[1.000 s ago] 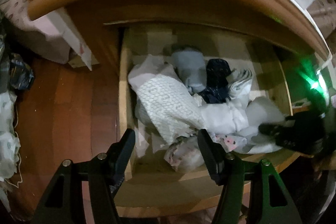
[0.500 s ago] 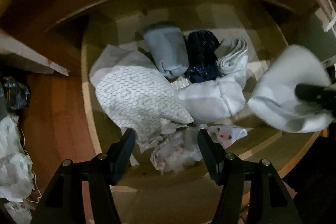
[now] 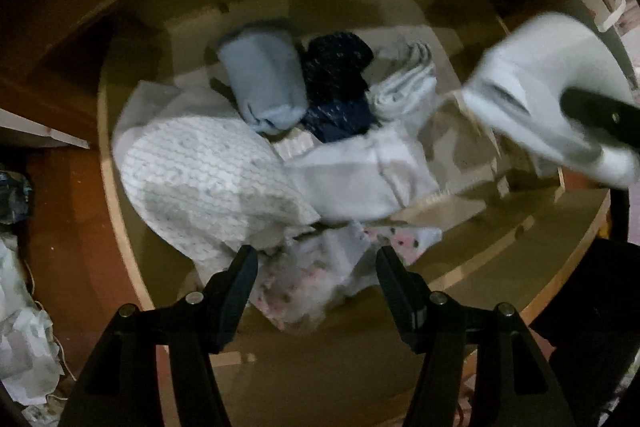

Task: Take underwear out of drawer
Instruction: 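Grasp the grey floral sock with the left gripper while the right holds the white cloth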

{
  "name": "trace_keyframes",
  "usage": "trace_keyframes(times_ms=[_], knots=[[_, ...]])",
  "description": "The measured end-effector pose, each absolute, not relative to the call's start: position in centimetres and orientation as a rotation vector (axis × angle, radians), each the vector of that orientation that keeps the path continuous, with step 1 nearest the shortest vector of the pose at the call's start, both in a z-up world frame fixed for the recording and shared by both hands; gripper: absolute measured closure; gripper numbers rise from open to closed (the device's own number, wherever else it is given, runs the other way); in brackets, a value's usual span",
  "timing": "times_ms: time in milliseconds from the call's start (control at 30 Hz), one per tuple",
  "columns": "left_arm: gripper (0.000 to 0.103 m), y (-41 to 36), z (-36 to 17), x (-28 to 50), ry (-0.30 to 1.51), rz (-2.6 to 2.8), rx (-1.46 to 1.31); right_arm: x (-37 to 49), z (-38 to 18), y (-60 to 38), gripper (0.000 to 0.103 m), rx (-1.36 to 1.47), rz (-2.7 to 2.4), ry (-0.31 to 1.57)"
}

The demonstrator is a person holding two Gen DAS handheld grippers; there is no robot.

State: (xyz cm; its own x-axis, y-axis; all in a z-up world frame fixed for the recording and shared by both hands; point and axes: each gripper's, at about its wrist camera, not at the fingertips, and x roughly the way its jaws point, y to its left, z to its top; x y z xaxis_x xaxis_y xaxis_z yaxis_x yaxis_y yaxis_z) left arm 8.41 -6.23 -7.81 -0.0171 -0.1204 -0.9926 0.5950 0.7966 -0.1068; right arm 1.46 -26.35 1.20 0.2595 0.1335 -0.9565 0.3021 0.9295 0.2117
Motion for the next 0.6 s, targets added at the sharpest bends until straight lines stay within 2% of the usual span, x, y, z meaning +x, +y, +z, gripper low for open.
trace_keyframes(times_ms=[333, 500, 567, 600], knots=[[0.04, -7.9, -10.2, 8.6, 1.572, -0.533, 0.44, 0.8, -1.4, -27.1, 0.083, 0.467, -0.086, 1.195], [0.041, -8.0, -10.5, 8.9, 1.574, -0.499, 0.41, 0.7, -0.6, -26.6, 0.083, 0.347, -0.126, 1.162], [0.065, -7.8, -10.7, 8.8, 1.581, -0.496, 0.413, 0.7, -0.6, -26.6, 0.082, 0.333, -0.127, 1.163], [0.068, -7.7, -10.9, 8.8, 1.589, -0.491, 0.408, 0.7, -0.7, -26.5, 0.082, 0.333, -0.128, 1.168]])
